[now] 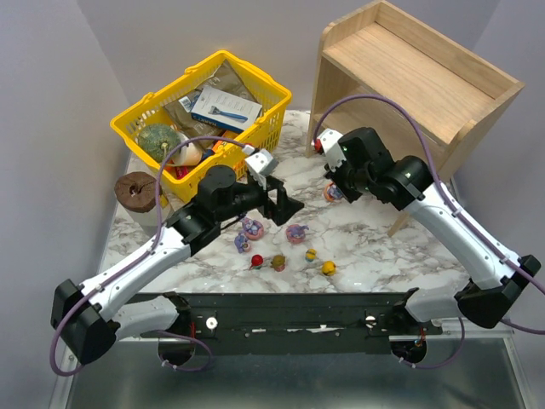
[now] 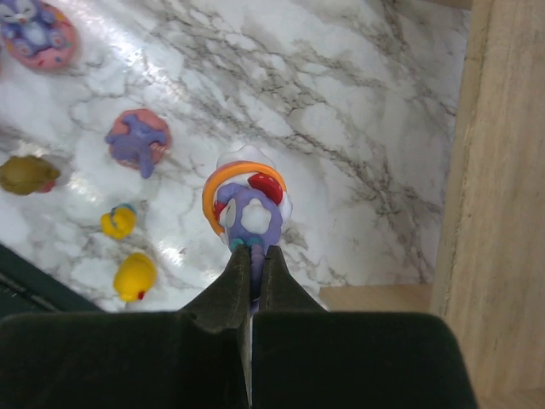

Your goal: Place and organize the plastic toys onto the shelf

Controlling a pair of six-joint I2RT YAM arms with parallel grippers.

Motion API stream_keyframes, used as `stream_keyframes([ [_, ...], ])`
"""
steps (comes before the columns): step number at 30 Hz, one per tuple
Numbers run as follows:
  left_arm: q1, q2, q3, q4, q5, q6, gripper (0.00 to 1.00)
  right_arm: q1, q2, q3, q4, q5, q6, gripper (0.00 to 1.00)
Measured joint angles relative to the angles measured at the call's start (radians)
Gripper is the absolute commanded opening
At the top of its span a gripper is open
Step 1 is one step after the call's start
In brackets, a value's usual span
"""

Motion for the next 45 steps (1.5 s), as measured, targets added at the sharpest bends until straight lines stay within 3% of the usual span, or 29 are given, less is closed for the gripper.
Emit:
stream_keyframes([
  [9, -0.131, 0.158, 0.05, 0.08, 0.065, 0.15, 0.89, 0.0, -0.051, 0.043, -0.161, -0.135, 0.09, 0.01],
  [16, -0.165, 0.235, 0.106, 0.127, 0.091, 0.188, 0.89, 0.0, -0.072, 0.053, -0.201, -0.206, 0.114, 0.01],
  [20, -0.184, 0.274, 0.129, 0.135, 0.113, 0.195, 0.81, 0.0, -0.084, 0.069, -0.209, -0.235, 0.117, 0.01],
  [25, -0.213, 0.294, 0.137, 0.138, 0.131, 0.199, 0.79, 0.0, -0.09, 0.085, -0.216, -0.27, 0.125, 0.01],
  [28, -0.237, 0.302, 0.151, 0.138, 0.132, 0.205, 0.73, 0.0, -0.091, 0.09, -0.217, -0.284, 0.129, 0.01],
  [32, -0.25, 0.334, 0.182, 0.14, 0.126, 0.222, 0.53, 0.0, -0.098, 0.09, -0.227, -0.298, 0.133, 0.01],
  [35, -0.257, 0.353, 0.203, 0.145, 0.118, 0.235, 0.47, -0.004, -0.11, 0.09, -0.244, -0.299, 0.137, 0.01],
  [37, -0.263, 0.36, 0.216, 0.143, 0.117, 0.24, 0.47, -0.005, -0.119, 0.09, -0.249, -0.298, 0.137, 0.01],
  [39, -0.273, 0.364, 0.225, 0.142, 0.118, 0.245, 0.6, -0.006, -0.126, 0.09, -0.249, -0.297, 0.138, 0.01],
  [41, -0.28, 0.365, 0.229, 0.141, 0.116, 0.245, 0.66, -0.006, -0.132, 0.09, -0.253, -0.298, 0.14, 0.01],
  [45, -0.293, 0.367, 0.235, 0.138, 0.106, 0.256, 0.67, -0.006, -0.14, 0.09, -0.255, -0.297, 0.14, 0.01],
])
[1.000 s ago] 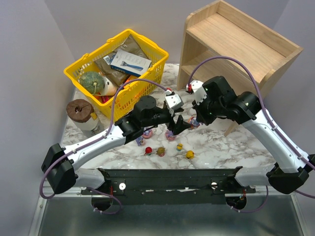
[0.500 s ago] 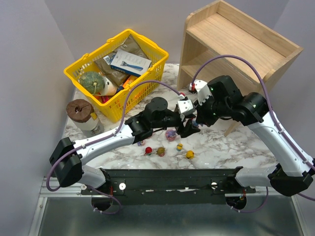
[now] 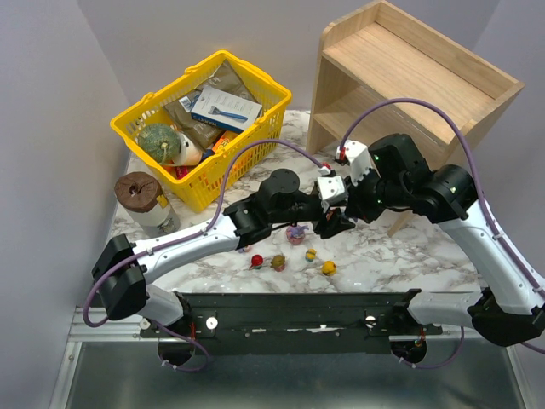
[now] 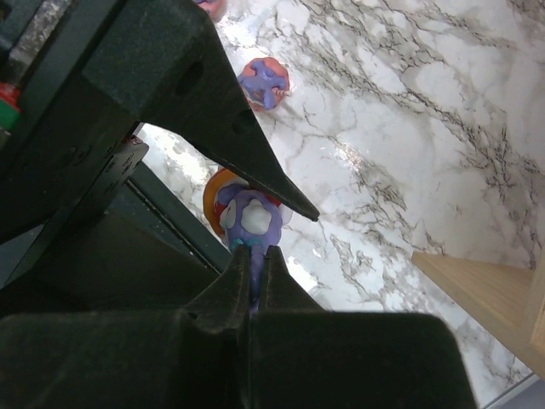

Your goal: Place and organize the plastic toys onto the shelf

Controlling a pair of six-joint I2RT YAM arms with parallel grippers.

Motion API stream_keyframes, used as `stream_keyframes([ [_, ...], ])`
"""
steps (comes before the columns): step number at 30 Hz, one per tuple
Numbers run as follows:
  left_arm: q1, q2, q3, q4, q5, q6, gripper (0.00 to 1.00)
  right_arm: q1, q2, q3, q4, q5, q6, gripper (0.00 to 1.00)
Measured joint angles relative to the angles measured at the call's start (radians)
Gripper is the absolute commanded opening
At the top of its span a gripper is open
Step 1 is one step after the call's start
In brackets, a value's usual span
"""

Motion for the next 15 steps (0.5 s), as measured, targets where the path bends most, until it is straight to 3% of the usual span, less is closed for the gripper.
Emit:
stream_keyframes([
  [7, -0.026, 0.0, 0.01, -0.019, -0.06, 0.051, 0.67, 0.0, -0.002, 0.006, -0.024, 0.008, 0.0, 0.01],
  [15, -0.05, 0.0, 0.011, -0.035, -0.164, 0.122, 0.87, 0.0, -0.002, 0.007, -0.047, 0.046, 0.003, 0.01],
])
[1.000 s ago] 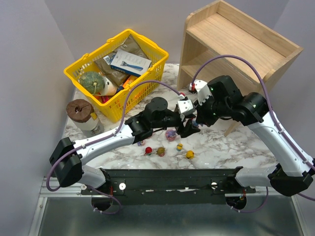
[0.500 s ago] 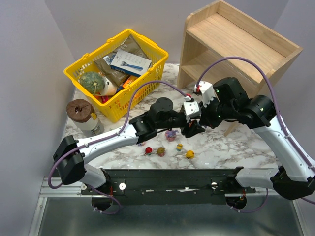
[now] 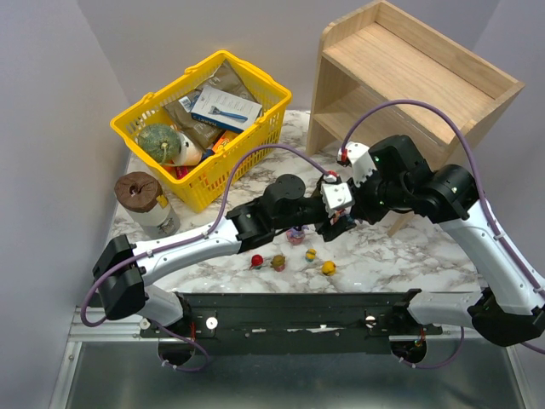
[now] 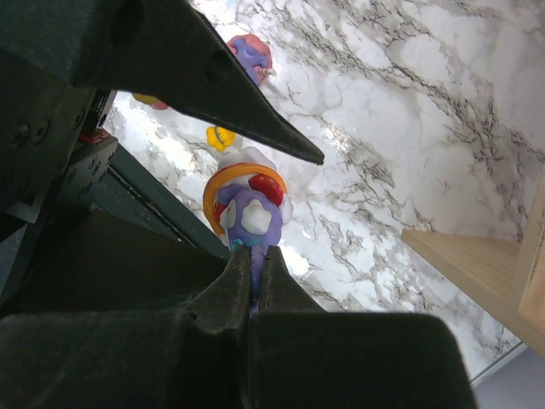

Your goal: Place and organize the plastic toys onto the shelf

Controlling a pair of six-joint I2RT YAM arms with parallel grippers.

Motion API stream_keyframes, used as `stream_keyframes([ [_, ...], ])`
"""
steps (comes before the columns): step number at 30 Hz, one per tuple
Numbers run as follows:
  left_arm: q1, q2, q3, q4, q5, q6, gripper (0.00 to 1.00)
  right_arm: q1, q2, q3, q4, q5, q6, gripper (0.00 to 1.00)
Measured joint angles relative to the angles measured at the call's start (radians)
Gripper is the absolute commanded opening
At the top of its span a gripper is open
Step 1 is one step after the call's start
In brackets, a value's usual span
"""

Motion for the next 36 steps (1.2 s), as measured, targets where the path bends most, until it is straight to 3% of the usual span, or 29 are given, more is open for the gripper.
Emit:
stream_keyframes([
  [15, -0.008, -0.029, -0.071, 0.033, -0.033, 0.039, 0.99, 0.0, -0.004, 0.031, -0.005, 0.004, 0.02, 0.01],
  [36, -0.011, -0.109, -0.129, 0.035, -0.072, 0.035, 0.93, 0.0, -0.024, 0.072, 0.027, -0.028, 0.033, 0.01],
])
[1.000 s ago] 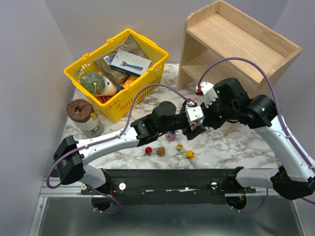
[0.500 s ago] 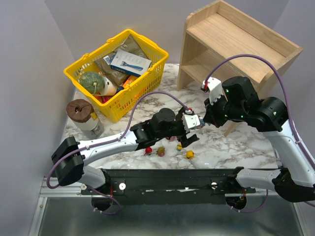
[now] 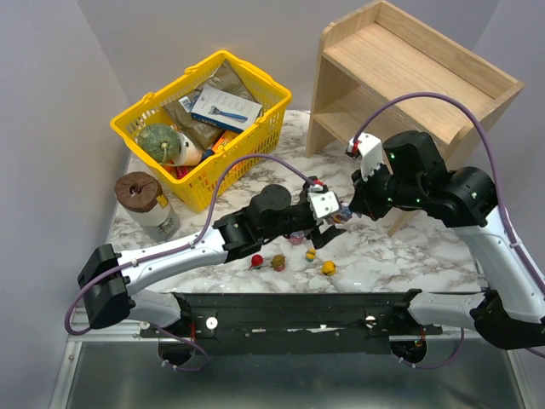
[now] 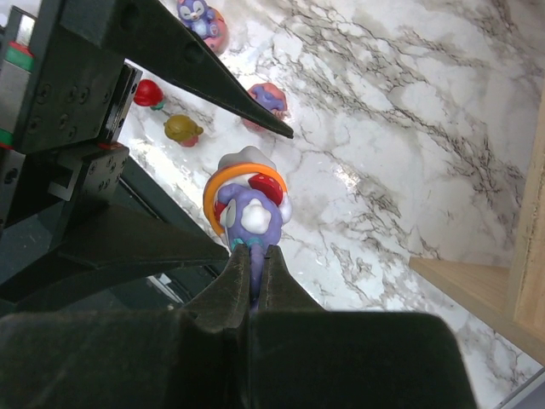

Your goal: Place and organize the plastic toys onto the shelf

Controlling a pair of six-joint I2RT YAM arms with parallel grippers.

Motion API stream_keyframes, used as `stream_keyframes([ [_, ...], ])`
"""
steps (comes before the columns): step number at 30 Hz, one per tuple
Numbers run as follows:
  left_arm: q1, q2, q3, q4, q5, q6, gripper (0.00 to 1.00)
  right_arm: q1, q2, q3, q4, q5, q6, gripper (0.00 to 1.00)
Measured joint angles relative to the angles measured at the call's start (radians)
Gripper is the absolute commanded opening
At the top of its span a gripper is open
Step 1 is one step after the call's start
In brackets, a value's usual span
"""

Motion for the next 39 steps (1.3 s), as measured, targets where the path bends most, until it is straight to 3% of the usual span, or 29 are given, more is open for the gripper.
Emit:
stream_keyframes([
  [4, 0.0, -0.005, 0.003, 0.019, -0.009, 0.0, 0.89, 0.0, 0.003, 0.0, 0.0, -0.012, 0.002, 0.01],
  [14, -0.001, 0.008, 0.033, 0.019, -0.005, -0.005, 0.61, 0.0, 0.018, 0.0, 0.009, -0.023, 0.002, 0.01],
  [16, -0.002, 0.017, 0.036, 0.019, -0.003, -0.005, 0.54, 0.0, 0.018, 0.0, 0.006, -0.022, 0.002, 0.01],
  [22, -0.002, 0.032, 0.05, 0.018, 0.006, -0.013, 0.14, 0.0, 0.019, 0.0, 0.005, -0.021, 0.002, 0.02],
  [23, -0.002, 0.034, 0.051, 0.017, 0.006, -0.013, 0.05, 0.0, 0.019, 0.0, 0.003, -0.021, 0.002, 0.04],
  [25, -0.002, 0.037, 0.054, 0.017, 0.006, -0.012, 0.0, 0.0, 0.019, 0.0, 0.003, -0.018, 0.004, 0.12],
  [33, -0.002, 0.068, 0.079, 0.011, 0.006, -0.042, 0.0, 0.0, 0.019, 0.026, 0.01, 0.01, 0.058, 0.56],
  [35, -0.002, 0.076, 0.079, 0.012, 0.006, -0.063, 0.0, 0.0, 0.017, 0.039, 0.018, 0.032, 0.078, 0.59],
  [39, -0.002, 0.079, 0.079, 0.034, 0.001, -0.1, 0.0, 0.0, 0.01, 0.08, 0.04, 0.117, 0.116, 0.73],
])
